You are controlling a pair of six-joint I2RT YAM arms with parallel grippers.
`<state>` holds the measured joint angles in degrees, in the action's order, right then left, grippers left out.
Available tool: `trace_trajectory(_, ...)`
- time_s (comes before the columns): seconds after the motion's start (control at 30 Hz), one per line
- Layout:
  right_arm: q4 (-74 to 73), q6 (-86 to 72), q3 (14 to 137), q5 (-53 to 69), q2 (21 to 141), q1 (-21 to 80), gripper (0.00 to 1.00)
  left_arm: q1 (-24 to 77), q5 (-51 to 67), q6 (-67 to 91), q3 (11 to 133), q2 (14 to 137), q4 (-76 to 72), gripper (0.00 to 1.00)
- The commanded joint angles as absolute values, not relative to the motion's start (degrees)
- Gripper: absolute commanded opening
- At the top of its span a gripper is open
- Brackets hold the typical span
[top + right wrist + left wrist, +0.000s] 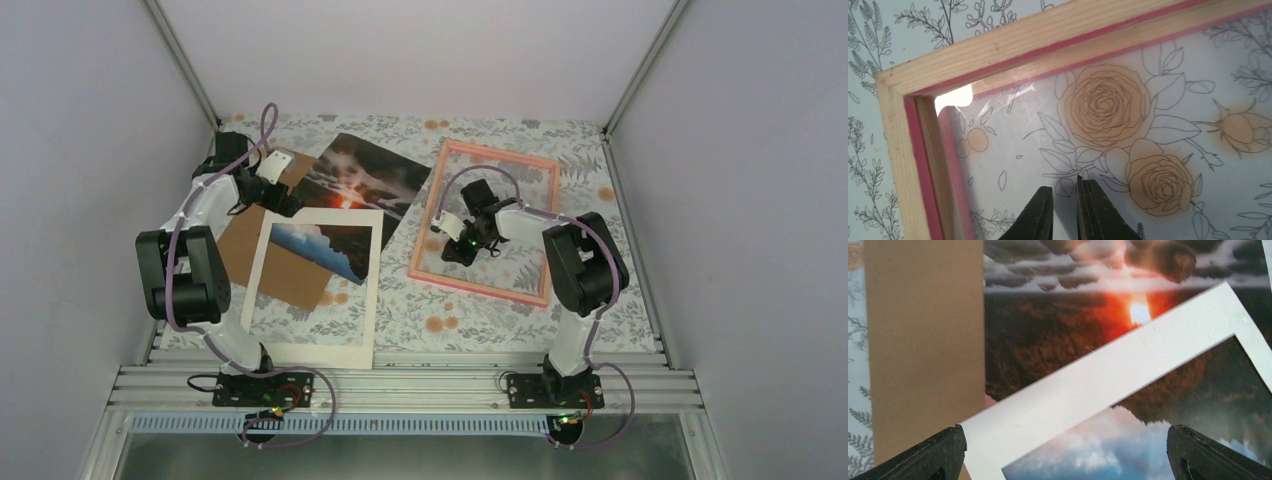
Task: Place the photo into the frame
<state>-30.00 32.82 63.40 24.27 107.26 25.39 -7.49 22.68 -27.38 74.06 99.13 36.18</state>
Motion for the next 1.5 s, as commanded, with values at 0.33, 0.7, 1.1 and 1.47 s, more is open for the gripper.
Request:
trace_trajectory(0.33,-25.69,26.52,68.19,29.71,99.24,25.05,0.42,-10.82,22.06,-38.64,65.79,90.28,43.12,1.0)
trace_trajectory(0.7,-10.58,2.48,80.7,35.51,108.69,23.51,1.0,-11.21,24.07,-37.18,62.53,87.12,42.55,1.0)
trace_trajectory(1.1,-5.58,-26.91,69.69,50.99,107.73,32.93,1.0,-23.13,17.61,-33.74,55.28,83.38,38.95,1.0)
trace_trajectory(1.47,-2.16,-34.89,62.65,42.51,109.25,41.64,0.97,-27.36,20.02,-30.34,49.34,86.37,34.49,0.9)
